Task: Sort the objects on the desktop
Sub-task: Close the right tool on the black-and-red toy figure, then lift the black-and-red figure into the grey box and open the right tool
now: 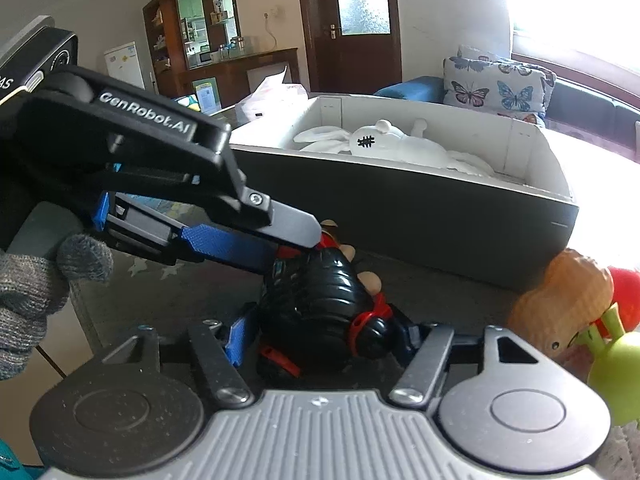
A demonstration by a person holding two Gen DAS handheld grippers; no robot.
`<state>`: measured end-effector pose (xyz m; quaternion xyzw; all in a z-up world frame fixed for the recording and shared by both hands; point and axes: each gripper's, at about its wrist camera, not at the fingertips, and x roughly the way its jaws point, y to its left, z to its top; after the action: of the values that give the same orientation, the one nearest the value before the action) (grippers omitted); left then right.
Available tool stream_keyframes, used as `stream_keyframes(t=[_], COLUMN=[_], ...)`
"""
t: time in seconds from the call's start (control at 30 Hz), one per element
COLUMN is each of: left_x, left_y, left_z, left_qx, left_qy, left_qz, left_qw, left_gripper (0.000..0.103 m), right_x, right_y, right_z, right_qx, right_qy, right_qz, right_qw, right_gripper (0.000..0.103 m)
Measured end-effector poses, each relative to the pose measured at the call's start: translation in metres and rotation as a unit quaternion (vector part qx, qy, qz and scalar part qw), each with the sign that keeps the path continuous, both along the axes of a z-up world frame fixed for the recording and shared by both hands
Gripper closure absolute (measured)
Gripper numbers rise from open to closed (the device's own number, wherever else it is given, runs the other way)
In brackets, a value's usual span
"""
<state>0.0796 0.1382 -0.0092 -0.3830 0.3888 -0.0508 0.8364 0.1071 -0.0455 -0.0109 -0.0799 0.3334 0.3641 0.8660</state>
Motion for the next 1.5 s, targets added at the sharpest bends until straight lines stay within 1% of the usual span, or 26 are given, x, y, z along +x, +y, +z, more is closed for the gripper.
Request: stream_keyframes(t=[0.1, 0.2, 0.37, 0.53, 0.63, 0.77, 0.9, 1.0, 1.17, 1.3, 1.4, 1.5], left_x=[0.002, 0.005, 0.010, 0.006, 0.002, -0.006, -0.010, -0.005, 0.021, 0.053, 0.082, 0.113], left_y=[-0.002, -0.005, -0.005, -0.005, -0.005, -0.010, -0.016, -0.020, -0.023, -0.017, -0.010, -0.004], left_z=[-0.002, -0.002, -0.007, -0.005, -0.003, 0.012, 0.036, 0.054, 0.077, 0.085, 0.081, 0.069], left_qx=[-0.002, 0.007, 0.006, 0.009, 0.008, 0.019, 0.026, 0.024, 0.025, 0.017, 0.005, -0.003], left_qy=[-0.001, -0.001, 0.011, 0.008, 0.005, -0.008, -0.038, -0.061, -0.092, -0.107, -0.102, -0.088], left_qz=[0.010, 0.014, 0.019, 0.013, 0.011, 0.006, -0.001, -0.004, -0.008, -0.008, -0.009, -0.008], left_qw=[1.0000, 0.9999, 0.9997, 0.9998, 0.9999, 0.9998, 0.9990, 0.9978, 0.9954, 0.9941, 0.9947, 0.9960], left_gripper=[0.059, 0.059, 0.059, 0.061, 0.065, 0.066, 0.066, 0.066, 0.066, 0.066, 0.066, 0.066], right_x=[0.000, -0.001, -0.006, -0.011, -0.014, -0.021, -0.028, -0.025, -0.004, 0.025, 0.051, 0.086], right_y=[0.000, -0.001, 0.000, 0.002, 0.000, -0.004, -0.011, -0.015, -0.016, -0.012, -0.007, -0.001], right_z=[0.000, 0.000, 0.002, 0.005, 0.008, 0.020, 0.041, 0.058, 0.080, 0.092, 0.094, 0.090], right_qx=[0.002, 0.004, 0.003, -0.008, -0.004, 0.001, 0.013, 0.020, 0.024, 0.022, 0.016, 0.010], right_qy=[0.001, 0.003, -0.005, -0.010, -0.013, -0.022, -0.047, -0.070, -0.101, -0.116, -0.113, -0.092], right_qz=[-0.001, 0.000, 0.004, 0.004, 0.009, 0.014, 0.008, 0.001, -0.014, -0.022, -0.025, -0.030], right_qw=[1.000, 1.000, 1.000, 1.000, 1.000, 1.000, 0.999, 0.997, 0.995, 0.993, 0.993, 0.995], right_gripper=[0.039, 0.041, 0.044, 0.045, 0.047, 0.048, 0.049, 0.049, 0.049, 0.049, 0.049, 0.049])
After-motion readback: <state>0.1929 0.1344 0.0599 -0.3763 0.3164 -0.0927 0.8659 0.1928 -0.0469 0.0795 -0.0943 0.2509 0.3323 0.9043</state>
